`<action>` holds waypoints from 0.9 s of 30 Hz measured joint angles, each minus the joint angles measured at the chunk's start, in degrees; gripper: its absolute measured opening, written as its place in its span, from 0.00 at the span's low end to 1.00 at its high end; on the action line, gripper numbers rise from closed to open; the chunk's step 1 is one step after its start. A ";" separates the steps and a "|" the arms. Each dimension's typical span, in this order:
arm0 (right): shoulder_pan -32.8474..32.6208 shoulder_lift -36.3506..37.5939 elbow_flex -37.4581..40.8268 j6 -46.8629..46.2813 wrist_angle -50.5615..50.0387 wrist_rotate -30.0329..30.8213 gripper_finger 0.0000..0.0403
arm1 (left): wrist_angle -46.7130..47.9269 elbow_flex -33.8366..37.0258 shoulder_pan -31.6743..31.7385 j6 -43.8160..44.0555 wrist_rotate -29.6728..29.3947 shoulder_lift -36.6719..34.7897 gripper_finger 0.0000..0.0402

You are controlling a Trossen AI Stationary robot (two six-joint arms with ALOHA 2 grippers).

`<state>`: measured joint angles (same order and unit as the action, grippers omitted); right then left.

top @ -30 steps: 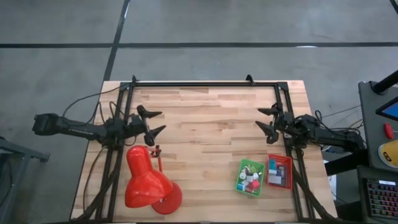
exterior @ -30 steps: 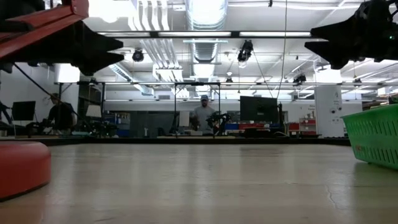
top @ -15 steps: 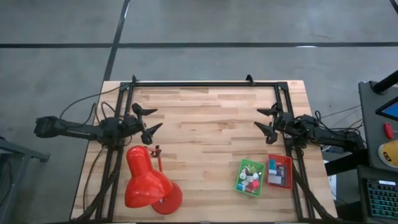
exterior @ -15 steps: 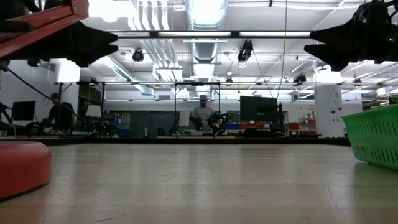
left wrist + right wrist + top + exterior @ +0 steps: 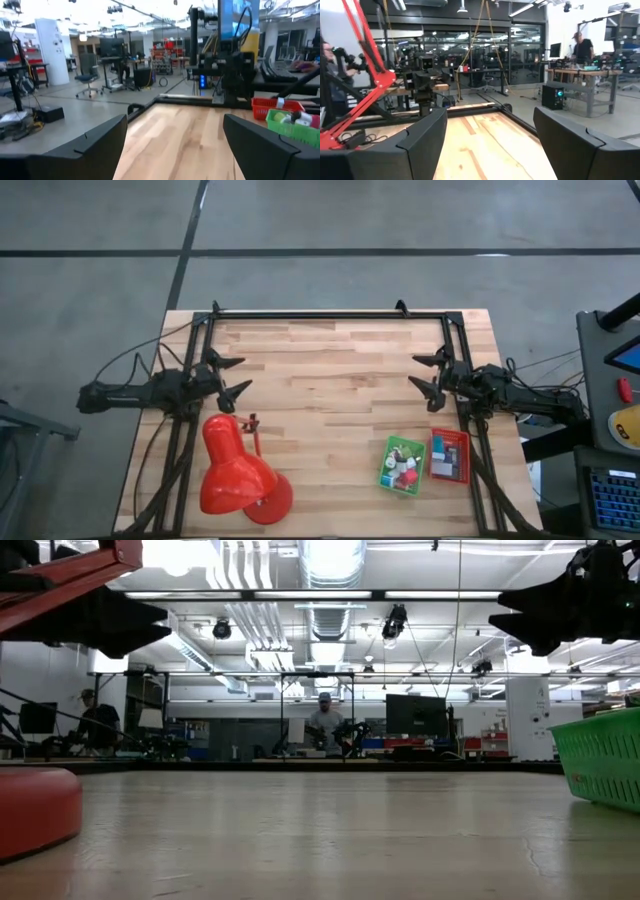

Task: Pick & Place Office items
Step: Return to Home Position

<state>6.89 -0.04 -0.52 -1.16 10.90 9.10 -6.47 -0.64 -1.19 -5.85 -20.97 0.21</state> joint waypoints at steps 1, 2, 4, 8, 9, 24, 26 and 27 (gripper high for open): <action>0.00 -0.02 -0.01 -0.14 -0.04 0.01 0.74 | -0.49 -0.42 0.00 -0.37 0.00 0.55 0.83; 0.03 0.00 -0.07 -0.12 -0.31 0.31 0.74 | -0.98 -0.46 0.00 -0.41 -0.02 0.70 0.83; 0.02 -0.06 -0.25 0.03 -0.47 0.33 0.74 | -0.21 0.14 0.01 -0.31 -0.02 -0.11 0.84; 0.03 -0.15 -0.32 0.47 -1.88 1.55 0.73 | 1.53 0.30 0.00 0.03 -0.01 -0.04 0.84; 0.02 -0.40 -0.32 0.26 -2.01 1.58 0.73 | 1.49 0.30 0.01 0.59 0.02 0.01 0.83; 0.00 -1.29 -0.32 -1.21 -2.60 1.54 0.74 | 1.41 0.30 0.02 2.47 0.04 0.09 0.84; 0.02 -1.25 -0.32 -1.21 -2.59 1.53 0.74 | 1.41 0.30 0.02 2.47 0.07 0.09 0.84; 0.00 -1.22 -0.32 -1.21 -2.60 1.53 0.73 | 1.41 0.30 0.04 2.47 0.07 0.09 0.83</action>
<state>6.90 -1.26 -0.84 -2.37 8.29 10.63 -5.06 -0.34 -1.16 -3.38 -20.91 0.30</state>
